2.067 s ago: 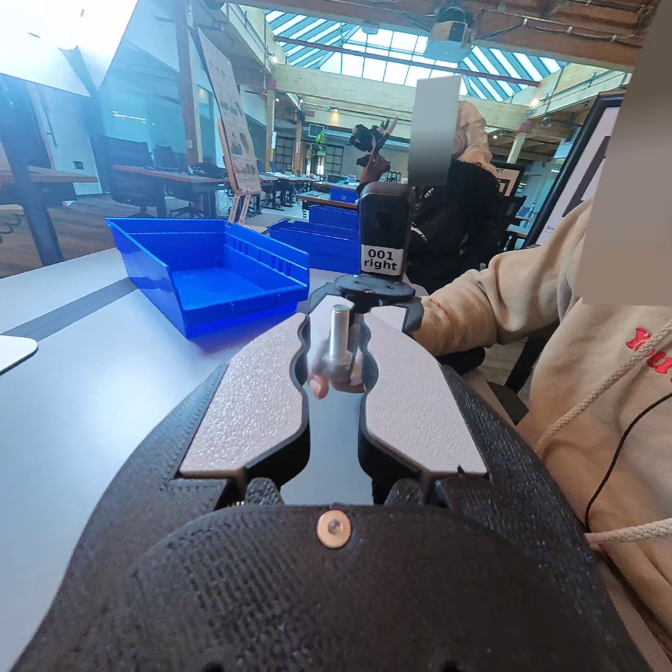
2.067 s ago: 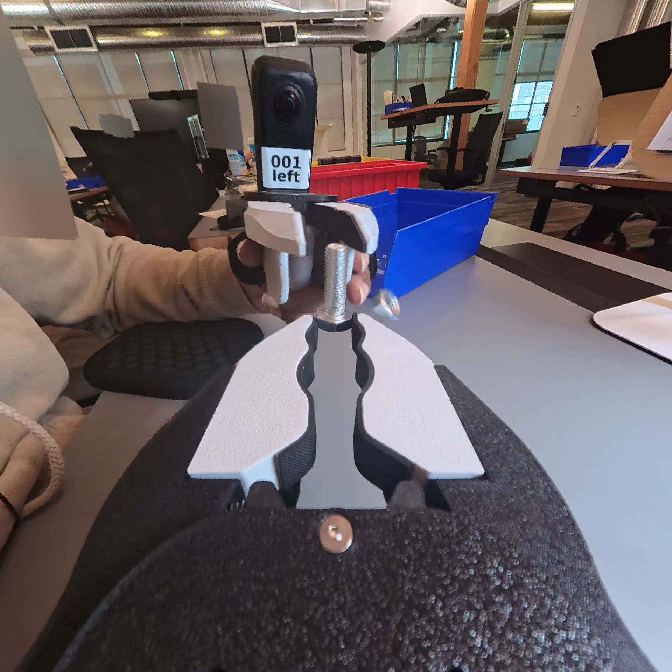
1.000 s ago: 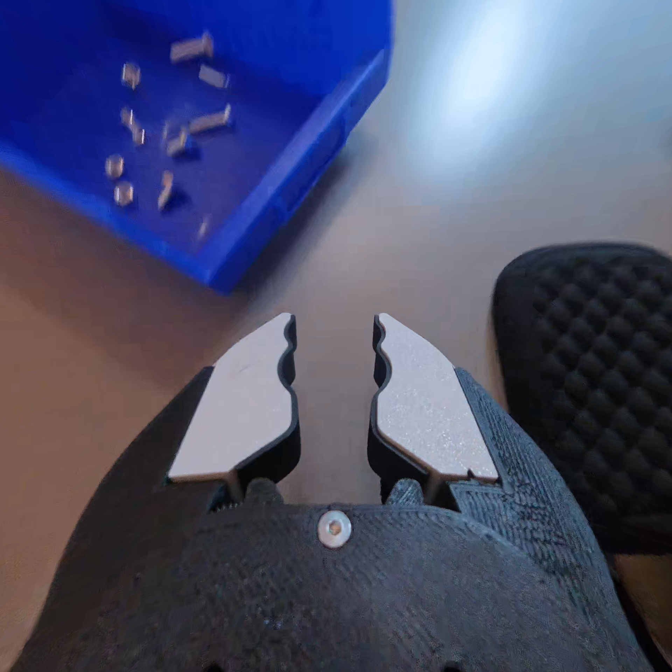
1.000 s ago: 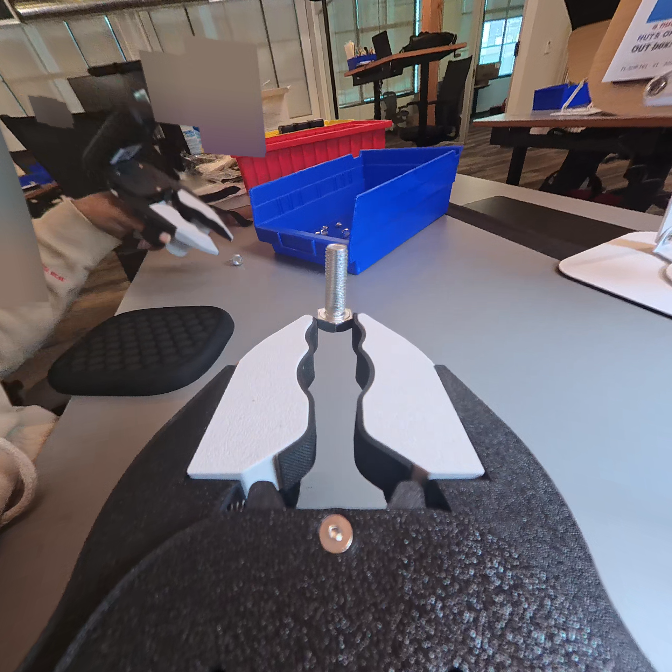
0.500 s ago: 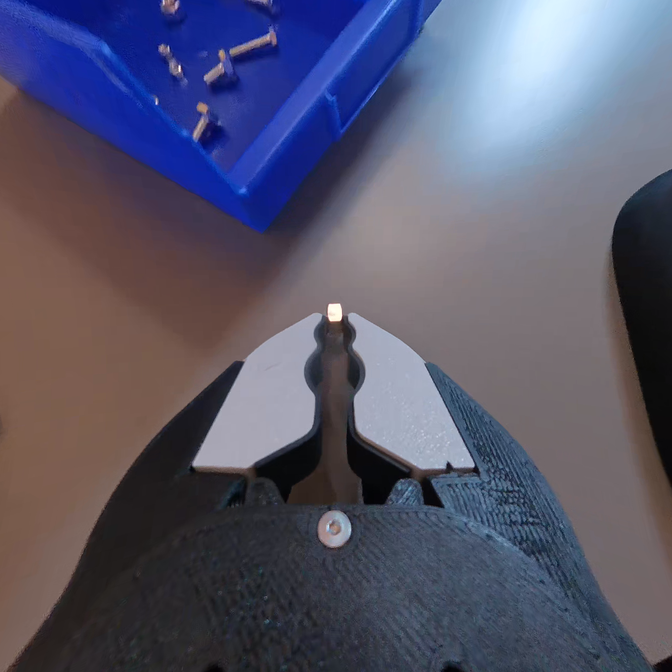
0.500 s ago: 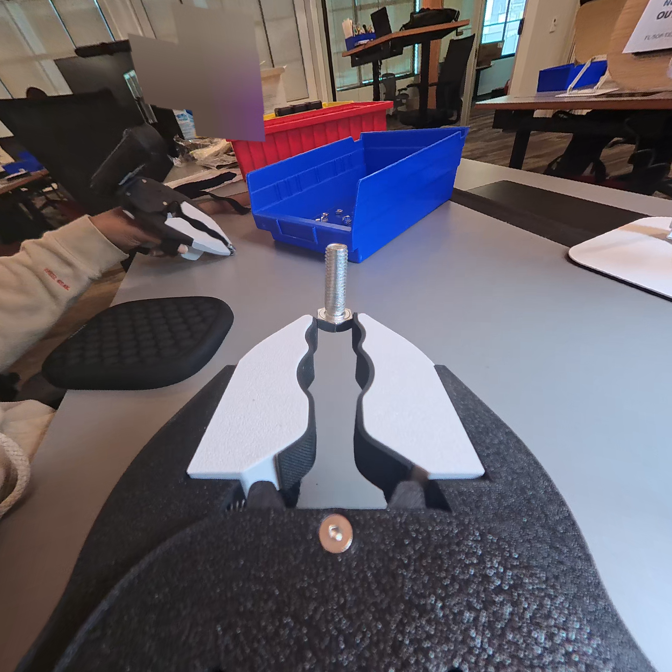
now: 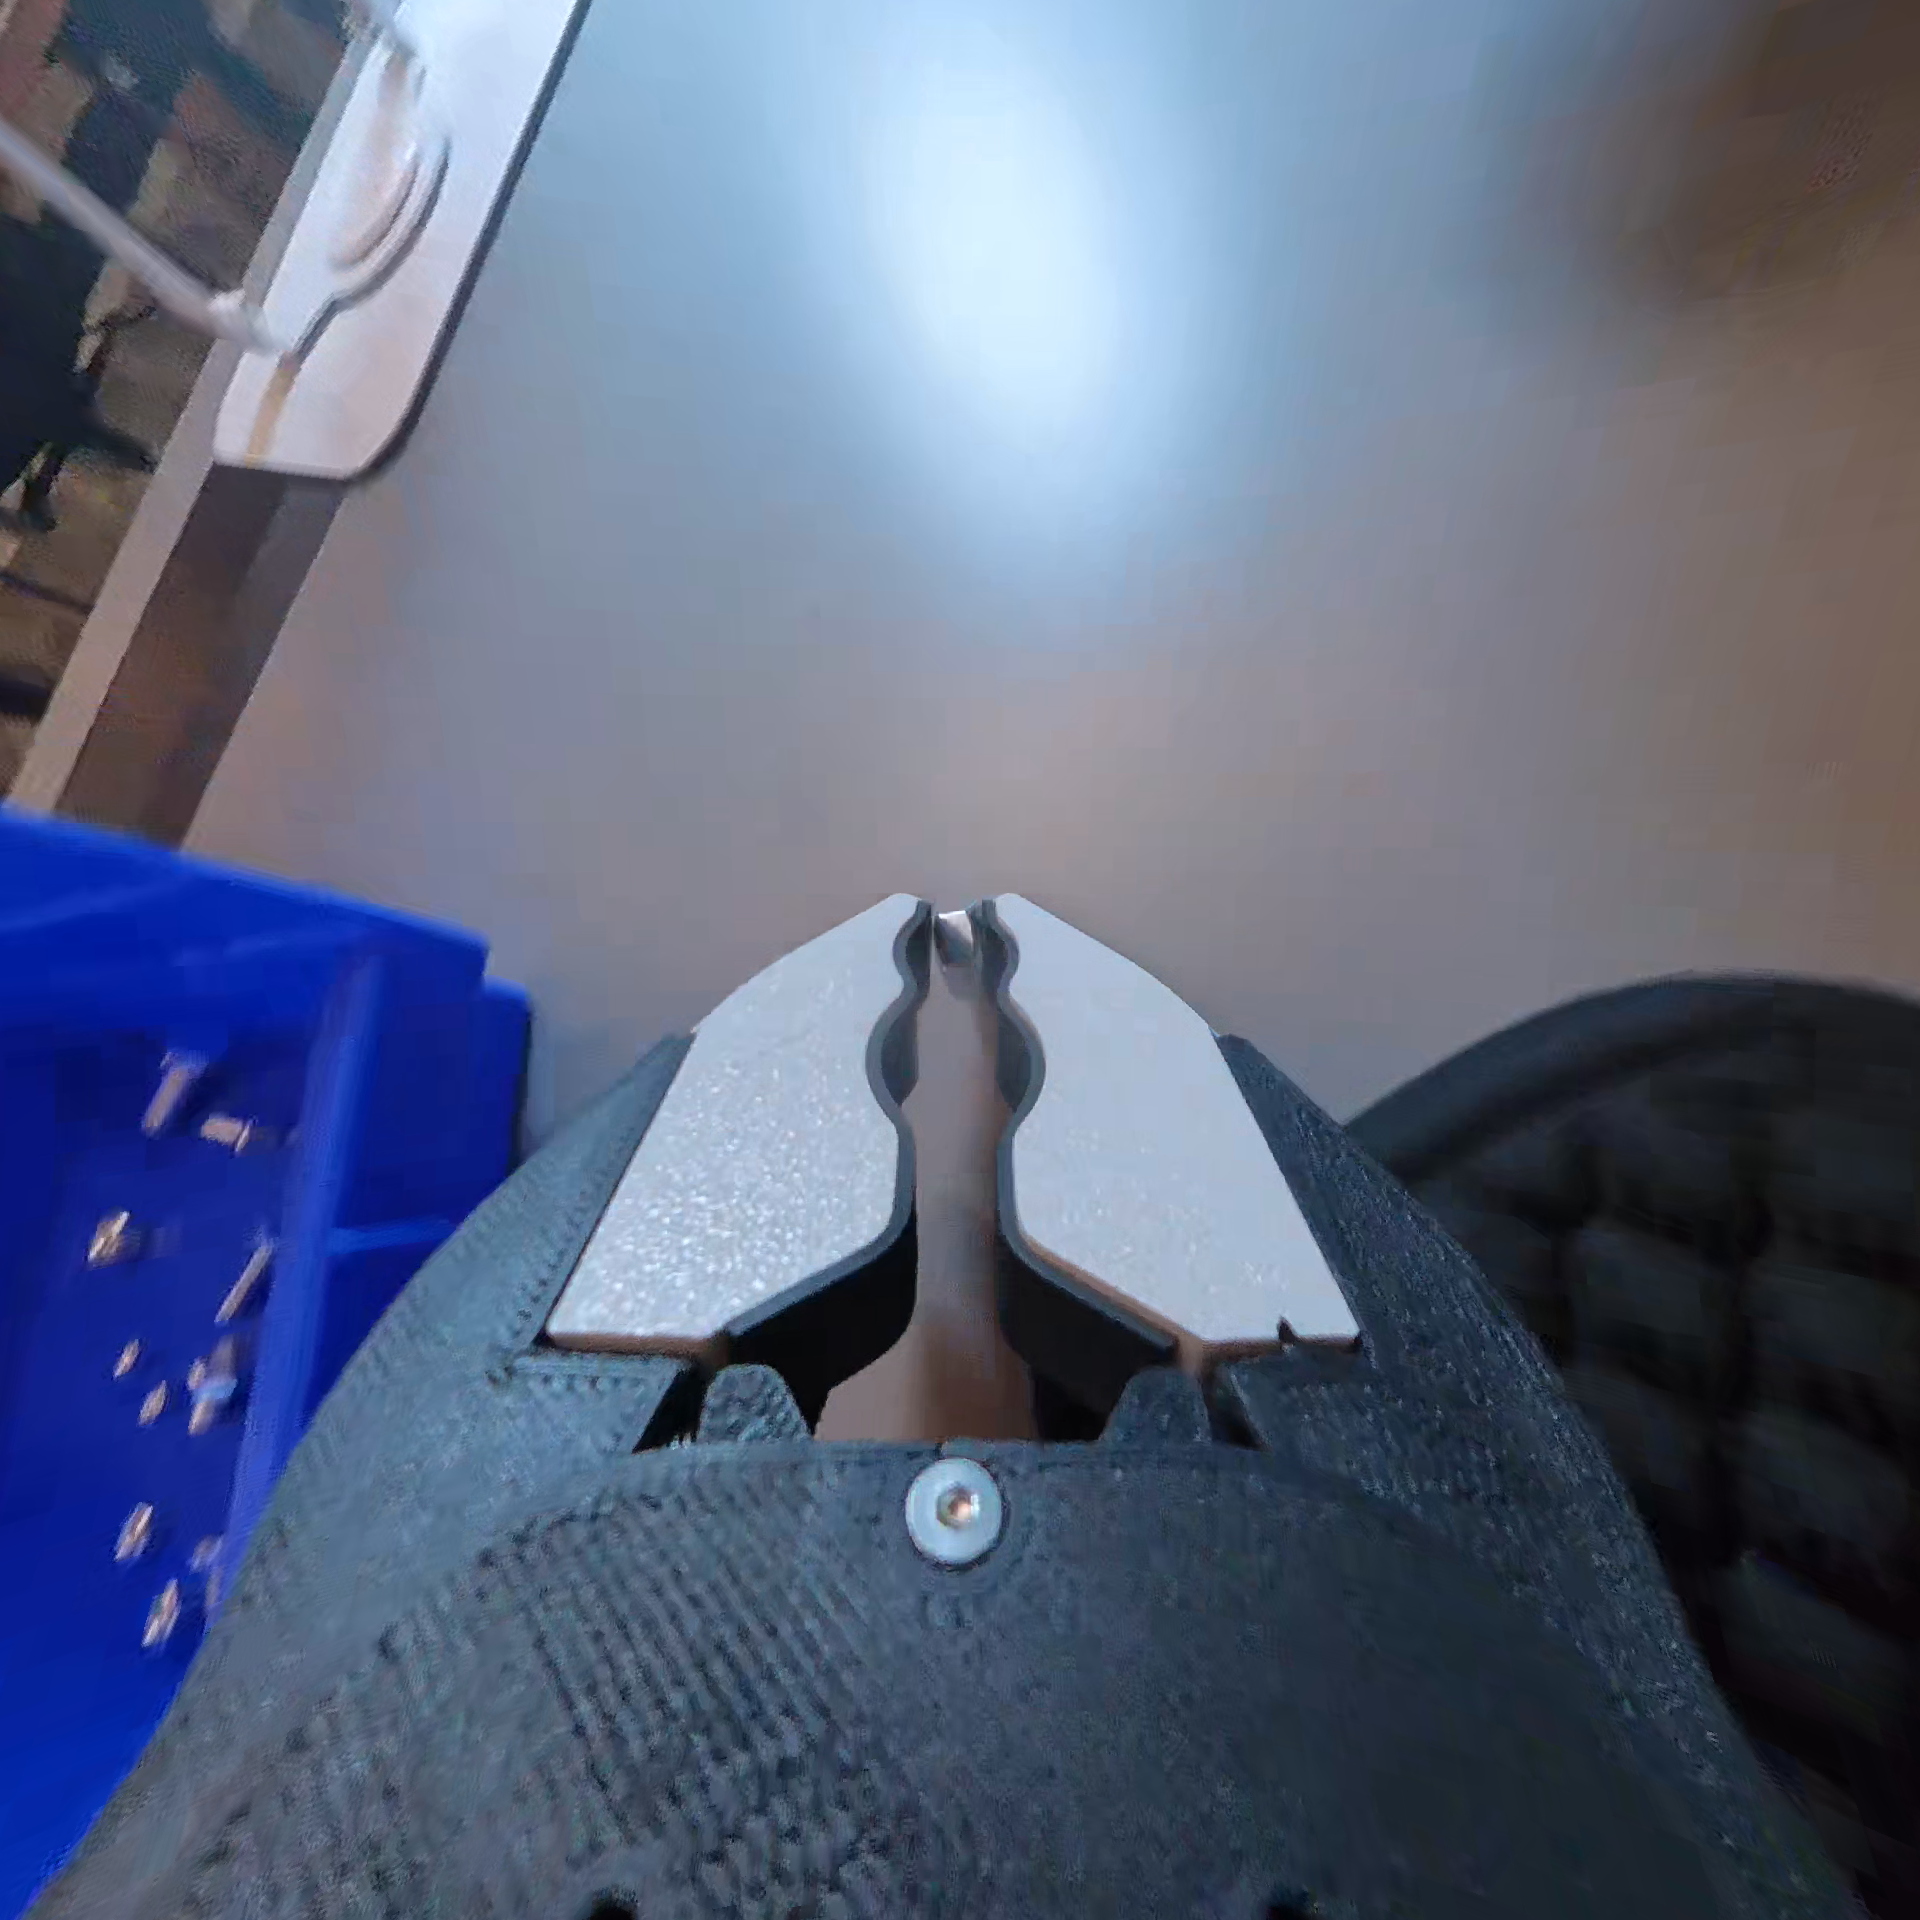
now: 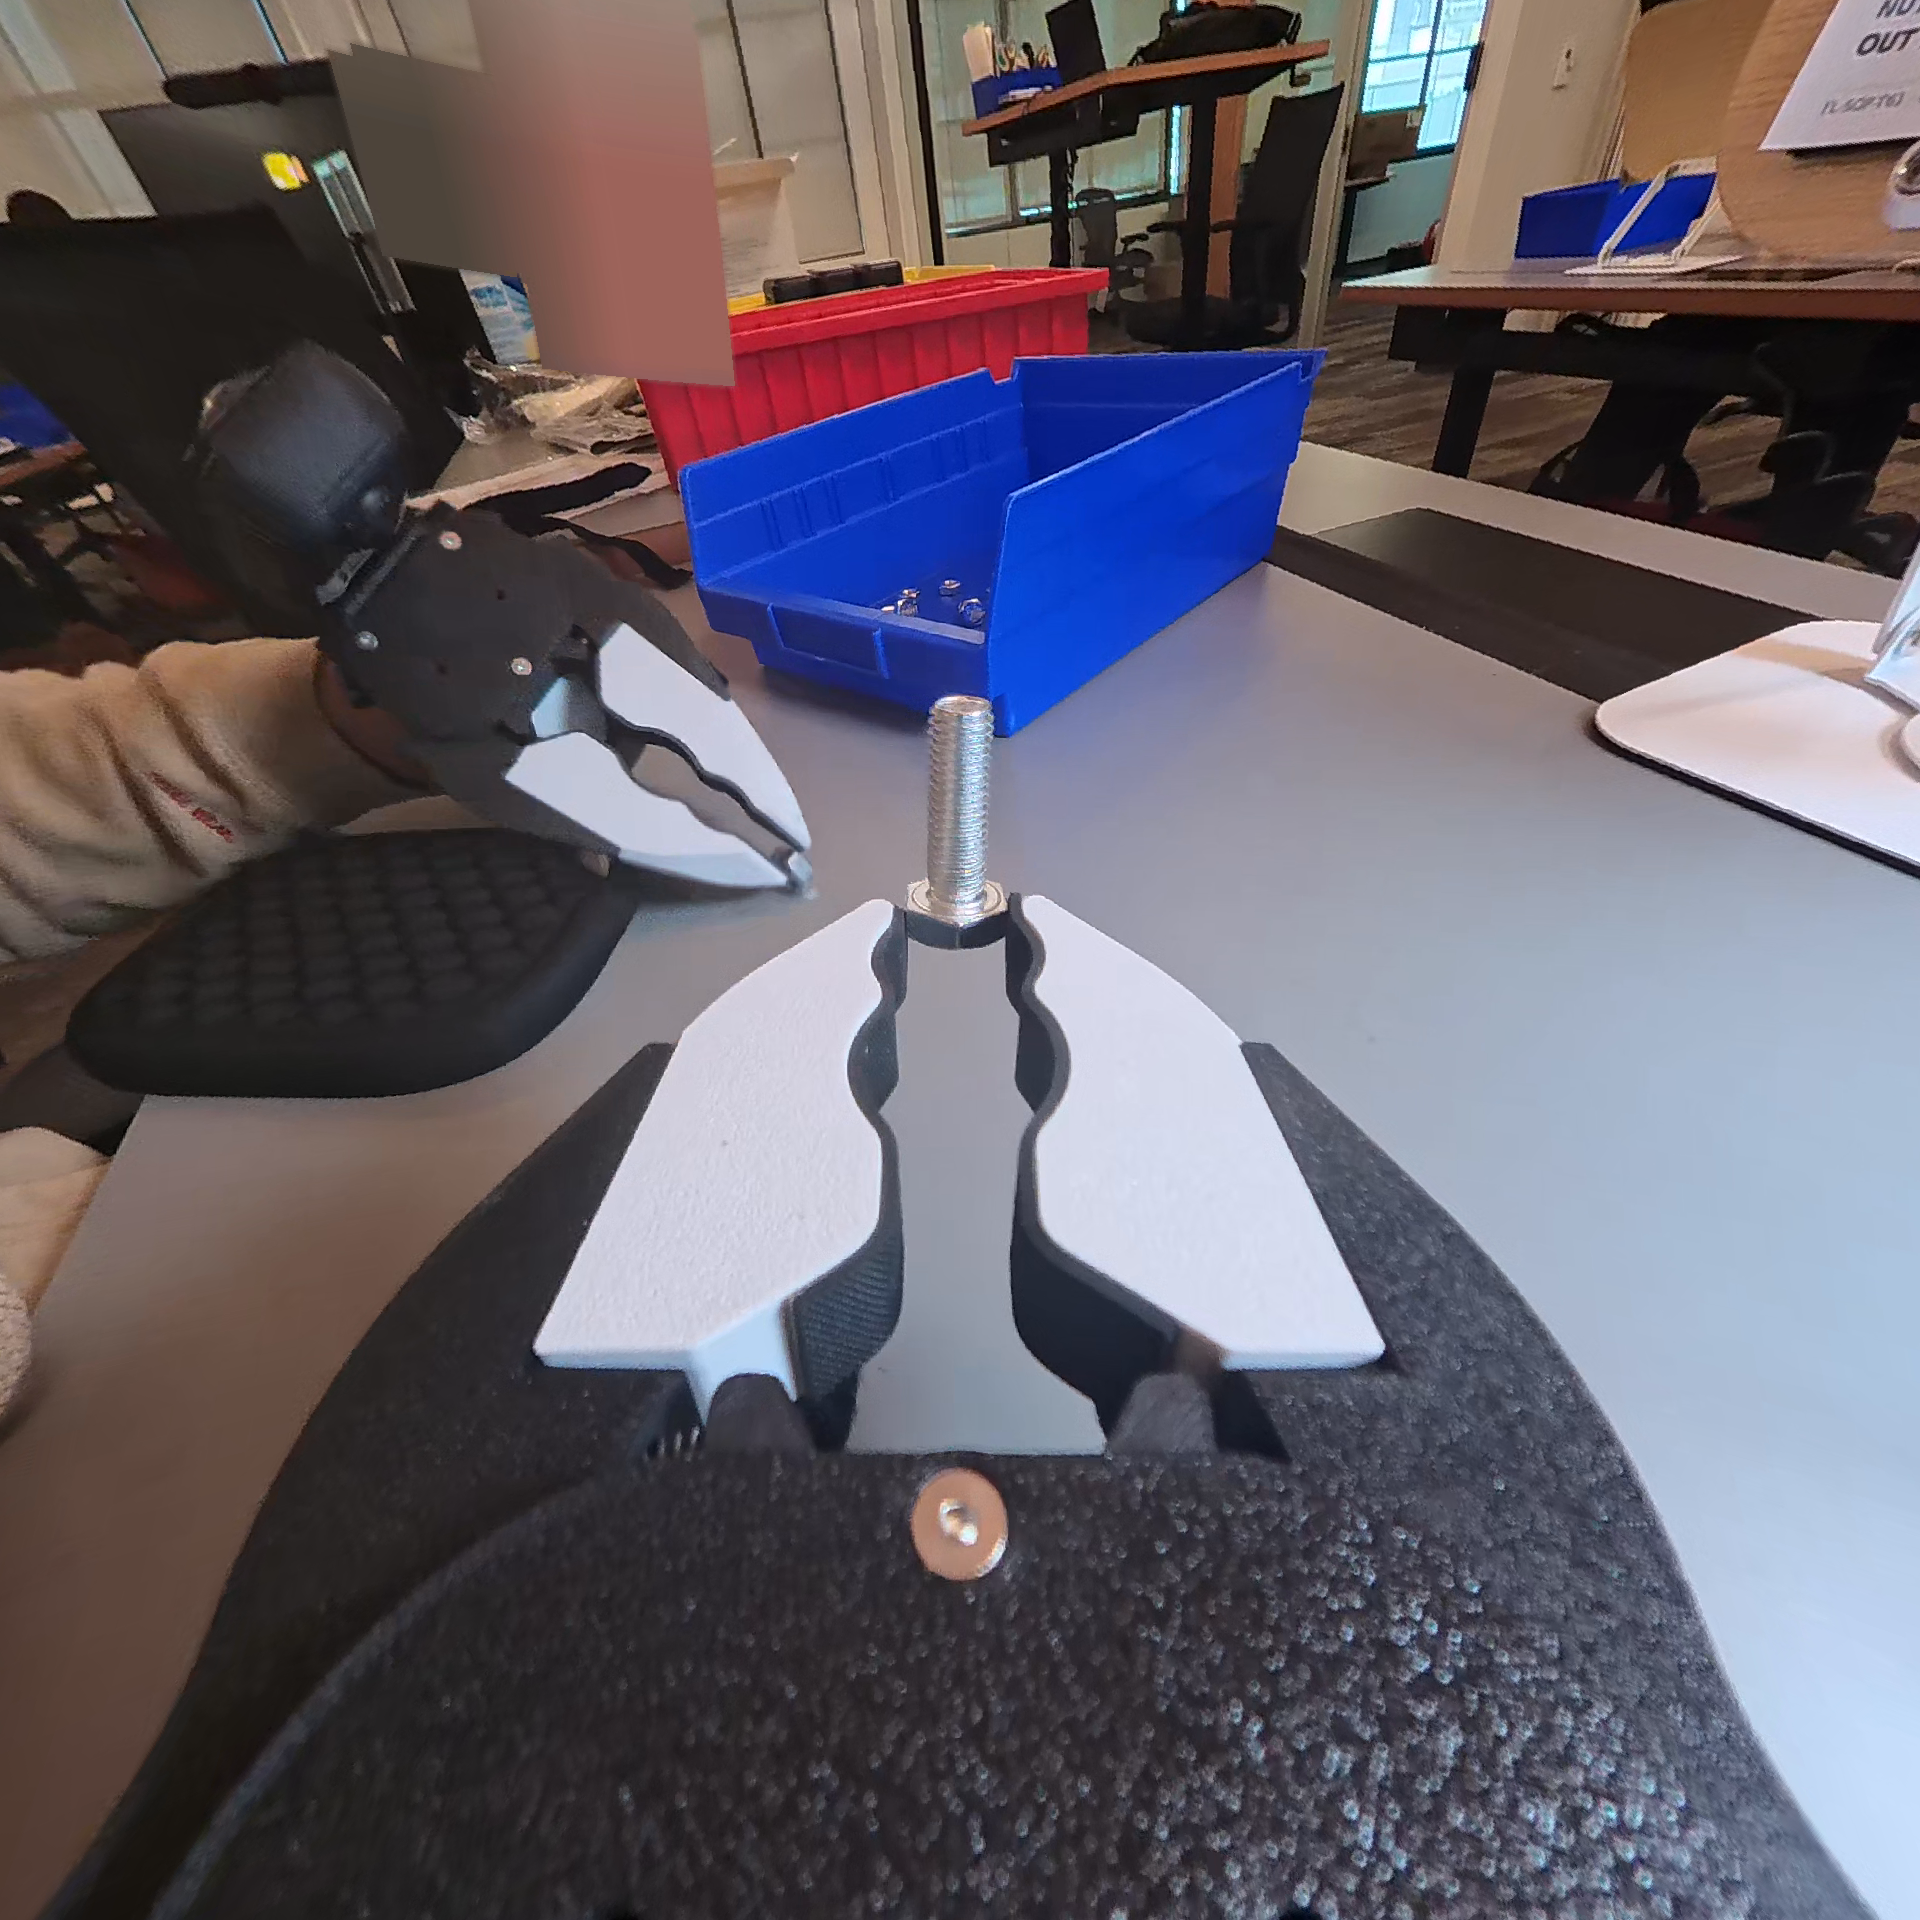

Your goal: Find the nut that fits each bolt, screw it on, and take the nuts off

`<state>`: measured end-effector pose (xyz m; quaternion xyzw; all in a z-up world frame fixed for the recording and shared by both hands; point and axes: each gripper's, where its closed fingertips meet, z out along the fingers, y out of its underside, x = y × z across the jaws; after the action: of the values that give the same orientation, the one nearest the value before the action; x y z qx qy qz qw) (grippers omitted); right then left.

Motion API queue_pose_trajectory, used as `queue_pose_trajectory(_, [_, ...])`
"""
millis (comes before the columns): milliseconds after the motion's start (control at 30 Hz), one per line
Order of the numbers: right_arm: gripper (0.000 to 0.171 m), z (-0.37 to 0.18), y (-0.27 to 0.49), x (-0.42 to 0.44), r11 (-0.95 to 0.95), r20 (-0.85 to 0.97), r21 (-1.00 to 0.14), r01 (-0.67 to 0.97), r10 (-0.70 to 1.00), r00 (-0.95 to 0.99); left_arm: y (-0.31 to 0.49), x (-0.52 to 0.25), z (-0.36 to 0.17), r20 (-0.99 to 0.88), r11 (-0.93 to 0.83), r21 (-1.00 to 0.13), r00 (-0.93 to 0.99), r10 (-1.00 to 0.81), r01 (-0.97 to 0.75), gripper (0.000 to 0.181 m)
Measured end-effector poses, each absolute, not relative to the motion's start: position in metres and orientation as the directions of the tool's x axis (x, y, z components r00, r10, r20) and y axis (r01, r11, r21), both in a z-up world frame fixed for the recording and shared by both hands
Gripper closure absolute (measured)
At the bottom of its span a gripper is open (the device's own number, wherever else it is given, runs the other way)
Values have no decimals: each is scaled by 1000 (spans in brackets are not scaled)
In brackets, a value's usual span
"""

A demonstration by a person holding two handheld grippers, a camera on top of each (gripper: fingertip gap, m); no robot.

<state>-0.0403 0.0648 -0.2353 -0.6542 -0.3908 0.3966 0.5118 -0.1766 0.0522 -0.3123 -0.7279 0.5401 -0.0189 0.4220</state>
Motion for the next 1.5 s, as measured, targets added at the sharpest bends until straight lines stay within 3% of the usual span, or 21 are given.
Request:
queue_pose_trajectory(167, [153, -237, 65, -40, -174, -119, -978, 115, 919, 377, 32, -129, -306, -175, -84, -727, 302, -937, -681, 157])
queue_pose_trajectory(333, [153, -238, 65, -39, -180, -124, -976, 121, 921, 369, 31, -140, -285, 63, -229, -819, 314, -947, -526, 157])
queue_pose_trajectory(733, [153, -243, 65, -41, -205, -144, -970, 133, 918, 369, 9, -119, -322, -24, -81, -695, 136, -990, -714, 156])
queue_pose_trajectory(1000, [153, -245, 64, -42, -211, -148, -967, 143, 921, 361, 4, -107, -323, -34, -25, -690, 66, -997, -723, 150])
queue_pose_trajectory(1167, [153, -246, 63, -43, -212, -149, -966, 146, 923, 355, 11, -99, -320, -44, -14, -694, 62, -997, -720, 163])
queue_pose_trajectory(1367, [153, -247, 51, -50, -186, -126, -967, 176, 944, 304, 30, -76, -231, -26, -22, -833, 79, -997, -552, 163])
queue_pose_trajectory(1500, [153, -248, 40, -58, -140, -82, -969, 202, 959, 270, 34, -61, -188, -41, 17, -844, 33, -999, -537, 163])
